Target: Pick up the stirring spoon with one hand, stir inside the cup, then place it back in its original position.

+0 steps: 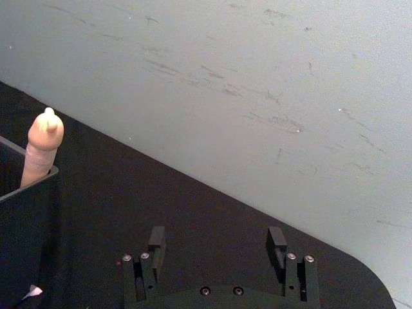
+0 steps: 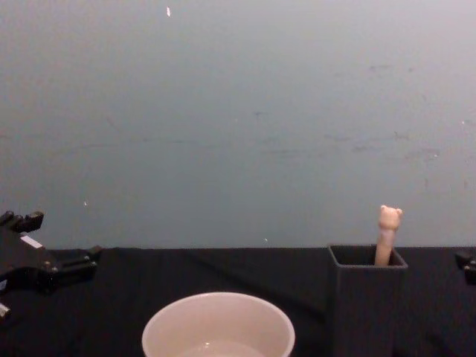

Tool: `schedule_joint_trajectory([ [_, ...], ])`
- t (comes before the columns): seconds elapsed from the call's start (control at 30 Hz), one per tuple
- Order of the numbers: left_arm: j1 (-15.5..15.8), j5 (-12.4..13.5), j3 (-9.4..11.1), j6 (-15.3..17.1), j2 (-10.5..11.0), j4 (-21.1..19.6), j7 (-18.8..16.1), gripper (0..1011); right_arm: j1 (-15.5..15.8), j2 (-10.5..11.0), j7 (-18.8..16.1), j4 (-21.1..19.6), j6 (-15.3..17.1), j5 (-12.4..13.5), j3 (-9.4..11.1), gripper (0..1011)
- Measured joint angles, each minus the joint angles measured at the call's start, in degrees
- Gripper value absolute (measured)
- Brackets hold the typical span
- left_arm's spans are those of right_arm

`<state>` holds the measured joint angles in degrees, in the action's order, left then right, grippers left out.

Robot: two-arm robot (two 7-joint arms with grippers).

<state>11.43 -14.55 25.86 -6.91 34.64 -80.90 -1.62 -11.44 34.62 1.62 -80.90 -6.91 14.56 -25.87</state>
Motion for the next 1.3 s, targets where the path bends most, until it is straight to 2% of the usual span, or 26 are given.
schedule_joint_trajectory([
  [1.3, 0.0, 0.0, 0.0, 0.0, 0.0, 0.0, 0.0, 1001, 0.0, 0.0, 0.0, 0.0, 0.0, 0.0, 0.0, 1000],
])
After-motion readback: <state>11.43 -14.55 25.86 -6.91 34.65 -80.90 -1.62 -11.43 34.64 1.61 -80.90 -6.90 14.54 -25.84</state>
